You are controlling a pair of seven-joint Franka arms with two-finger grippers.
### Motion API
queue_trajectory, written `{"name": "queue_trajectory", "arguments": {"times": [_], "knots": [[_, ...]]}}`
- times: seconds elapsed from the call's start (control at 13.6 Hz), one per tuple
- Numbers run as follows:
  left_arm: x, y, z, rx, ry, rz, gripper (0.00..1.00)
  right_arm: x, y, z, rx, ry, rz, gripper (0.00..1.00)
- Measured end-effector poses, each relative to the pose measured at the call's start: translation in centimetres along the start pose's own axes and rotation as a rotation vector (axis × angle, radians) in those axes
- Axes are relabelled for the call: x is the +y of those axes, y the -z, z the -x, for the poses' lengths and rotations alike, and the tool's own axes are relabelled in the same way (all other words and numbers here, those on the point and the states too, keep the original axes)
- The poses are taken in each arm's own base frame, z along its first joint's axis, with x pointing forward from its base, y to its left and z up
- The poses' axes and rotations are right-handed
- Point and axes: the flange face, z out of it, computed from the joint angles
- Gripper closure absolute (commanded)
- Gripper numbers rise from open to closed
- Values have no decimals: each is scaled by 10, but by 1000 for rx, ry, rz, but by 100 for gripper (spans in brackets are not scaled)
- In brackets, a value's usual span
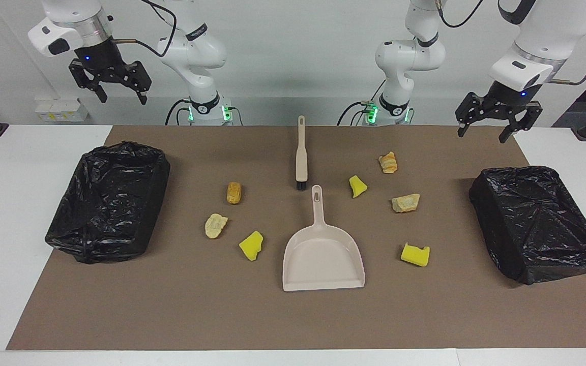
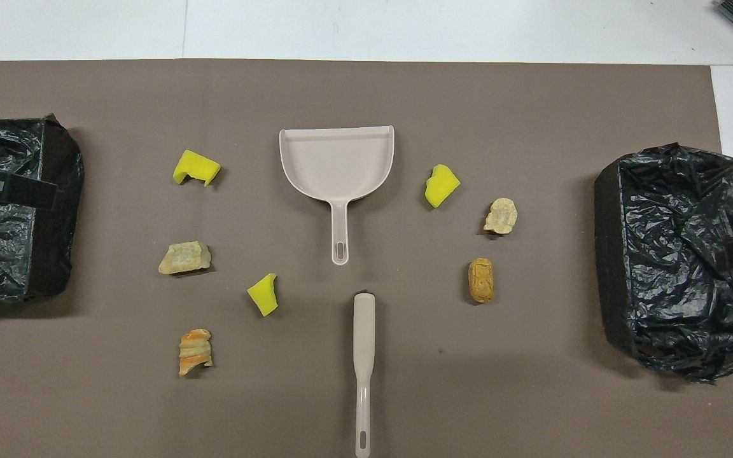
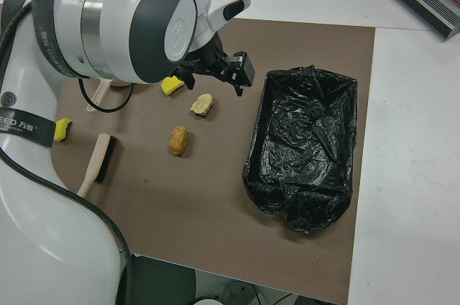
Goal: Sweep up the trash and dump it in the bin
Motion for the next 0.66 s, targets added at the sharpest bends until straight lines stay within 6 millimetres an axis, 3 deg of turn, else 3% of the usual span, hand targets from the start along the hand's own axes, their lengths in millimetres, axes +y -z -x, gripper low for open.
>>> {"name": "queue_trajectory", "arguments": {"times": [0.66], "knots": [[12,1,1,-6,-19,3,0,-3,-2,0,-5,7,1,0]]}}
